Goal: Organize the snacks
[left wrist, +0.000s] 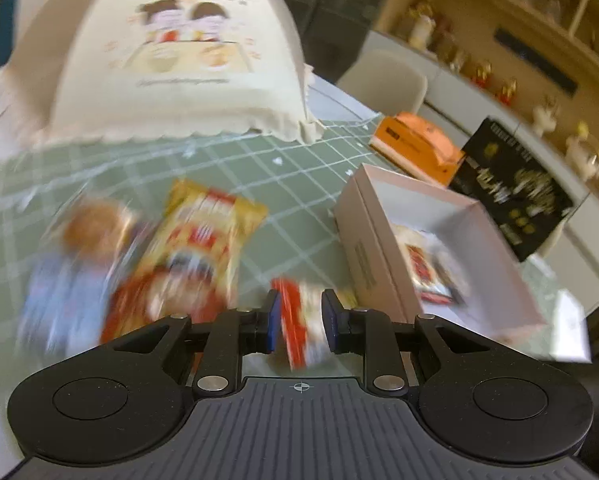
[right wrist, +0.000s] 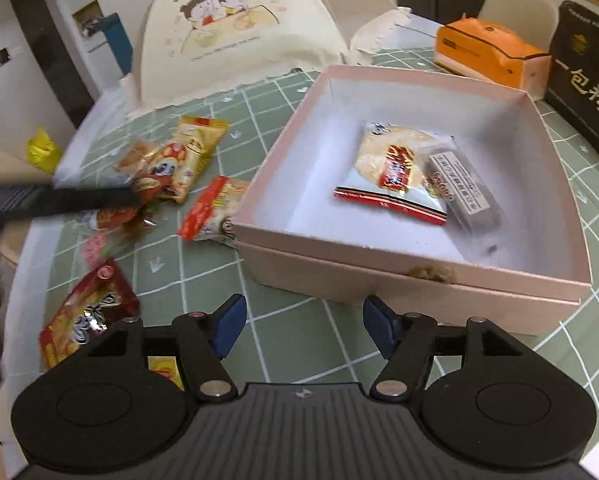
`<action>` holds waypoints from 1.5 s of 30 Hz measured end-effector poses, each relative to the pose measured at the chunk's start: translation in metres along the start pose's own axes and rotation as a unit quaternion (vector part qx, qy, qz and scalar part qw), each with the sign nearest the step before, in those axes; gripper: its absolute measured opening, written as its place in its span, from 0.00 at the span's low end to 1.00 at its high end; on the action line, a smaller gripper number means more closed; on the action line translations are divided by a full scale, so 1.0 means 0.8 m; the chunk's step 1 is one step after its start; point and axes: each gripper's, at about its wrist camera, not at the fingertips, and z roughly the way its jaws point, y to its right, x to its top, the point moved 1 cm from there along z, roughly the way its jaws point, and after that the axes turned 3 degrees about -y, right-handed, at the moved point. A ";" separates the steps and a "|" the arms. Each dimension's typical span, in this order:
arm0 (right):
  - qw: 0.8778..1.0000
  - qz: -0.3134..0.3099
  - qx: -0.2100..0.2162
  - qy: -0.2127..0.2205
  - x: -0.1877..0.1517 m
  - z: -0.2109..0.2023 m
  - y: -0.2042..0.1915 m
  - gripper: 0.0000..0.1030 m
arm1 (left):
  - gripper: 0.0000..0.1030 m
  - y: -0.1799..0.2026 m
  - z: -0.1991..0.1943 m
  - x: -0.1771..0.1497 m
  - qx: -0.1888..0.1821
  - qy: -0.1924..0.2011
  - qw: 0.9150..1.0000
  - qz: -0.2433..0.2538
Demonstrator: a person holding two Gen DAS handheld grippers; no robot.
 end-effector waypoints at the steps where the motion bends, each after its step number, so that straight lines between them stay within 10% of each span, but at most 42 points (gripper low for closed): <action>1: 1.000 -0.005 0.001 -0.001 -0.005 -0.002 -0.002 0.63 | 0.25 0.004 0.014 0.007 0.007 -0.002 1.000 0.015; 11: 0.999 -0.042 -0.016 0.016 -0.044 -0.032 -0.002 0.64 | 0.24 0.028 0.026 -0.041 -0.036 -0.050 0.993 0.102; 19: 0.999 -0.006 0.038 0.031 -0.022 -0.013 -0.006 0.68 | 0.23 0.003 -0.048 -0.117 -0.099 -0.074 0.992 -0.009; 25: 0.996 -0.076 0.045 0.009 -0.017 0.019 -0.062 0.69 | 0.23 -0.059 -0.096 -0.108 0.018 0.028 0.997 -0.072; 31: 0.993 -0.116 0.000 0.014 -0.005 0.052 -0.107 0.74 | 0.23 -0.096 -0.052 -0.067 0.090 -0.008 0.994 -0.054; 37: 0.992 -0.126 0.013 0.013 -0.019 0.024 -0.105 0.44 | 0.28 -0.086 -0.012 -0.048 0.063 -0.023 0.998 -0.020; 45: 0.997 -0.082 0.007 0.004 -0.052 -0.022 -0.046 0.40 | 0.29 -0.037 -0.026 -0.086 0.005 -0.045 0.998 0.044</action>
